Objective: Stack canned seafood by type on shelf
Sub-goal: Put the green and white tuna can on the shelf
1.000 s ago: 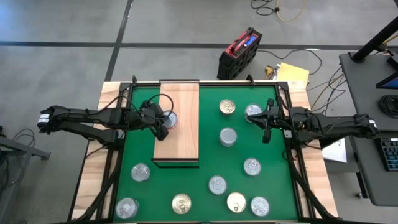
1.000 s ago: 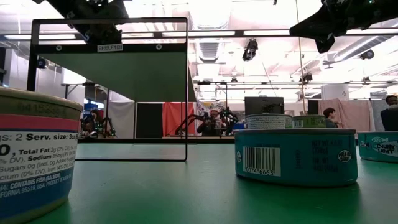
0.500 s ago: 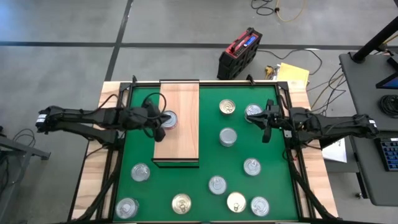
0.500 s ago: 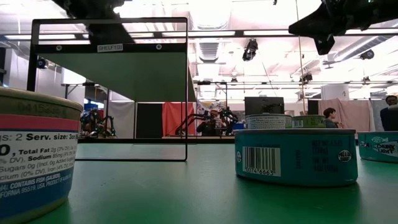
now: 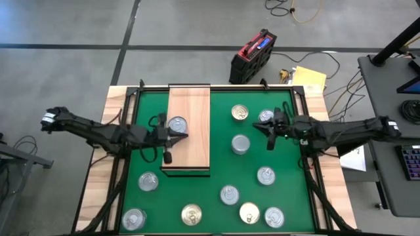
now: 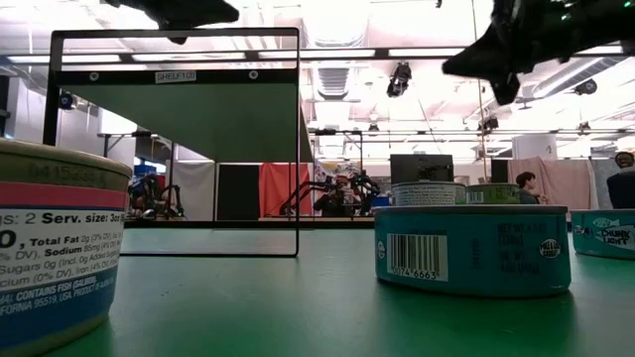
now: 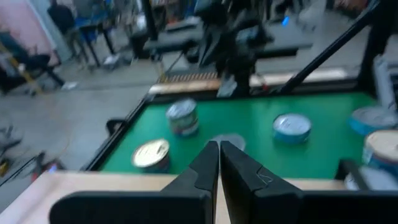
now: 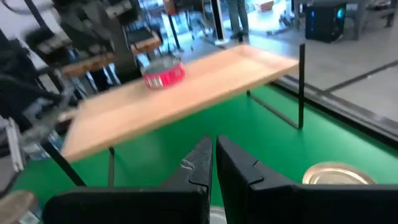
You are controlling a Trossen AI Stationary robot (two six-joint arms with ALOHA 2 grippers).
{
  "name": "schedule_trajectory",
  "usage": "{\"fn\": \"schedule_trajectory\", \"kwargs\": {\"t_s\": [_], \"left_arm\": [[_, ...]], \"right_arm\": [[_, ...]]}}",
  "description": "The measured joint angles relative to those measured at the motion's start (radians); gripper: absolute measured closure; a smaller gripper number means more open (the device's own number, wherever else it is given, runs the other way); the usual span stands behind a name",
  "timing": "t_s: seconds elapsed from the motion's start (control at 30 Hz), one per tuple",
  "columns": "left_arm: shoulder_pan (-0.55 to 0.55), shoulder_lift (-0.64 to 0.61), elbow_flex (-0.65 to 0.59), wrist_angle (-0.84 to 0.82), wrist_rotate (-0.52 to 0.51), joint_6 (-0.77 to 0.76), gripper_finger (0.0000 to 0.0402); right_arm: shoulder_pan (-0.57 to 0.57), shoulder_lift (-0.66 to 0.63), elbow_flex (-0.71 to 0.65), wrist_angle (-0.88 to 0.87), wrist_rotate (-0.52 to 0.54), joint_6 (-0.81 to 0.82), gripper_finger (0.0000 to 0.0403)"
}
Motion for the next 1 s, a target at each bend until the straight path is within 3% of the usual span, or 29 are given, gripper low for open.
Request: {"fn": "schedule_trajectory", "kwargs": {"t_s": [0.17,0.47,0.73,1.0], "left_arm": [[-0.052,0.000,-0.097,0.163,0.000,-0.013,0.0401],[-0.097,0.001,-0.096,0.172,-0.034,-0.098,0.0401],[-0.139,0.001,-0.088,0.150,-0.129,-0.082,0.0401],[-0.139,0.016,-0.088,0.125,-0.146,-0.088,0.0401]], "right_arm": [[0.032,0.112,0.001,0.042,-0.005,0.037,0.0390],[0.134,0.206,0.078,0.013,0.001,0.064,0.0390],[0.196,0.291,0.199,-0.194,0.082,0.132,0.0390],[0.202,0.401,0.321,-0.398,0.090,0.219,0.0390]]}}
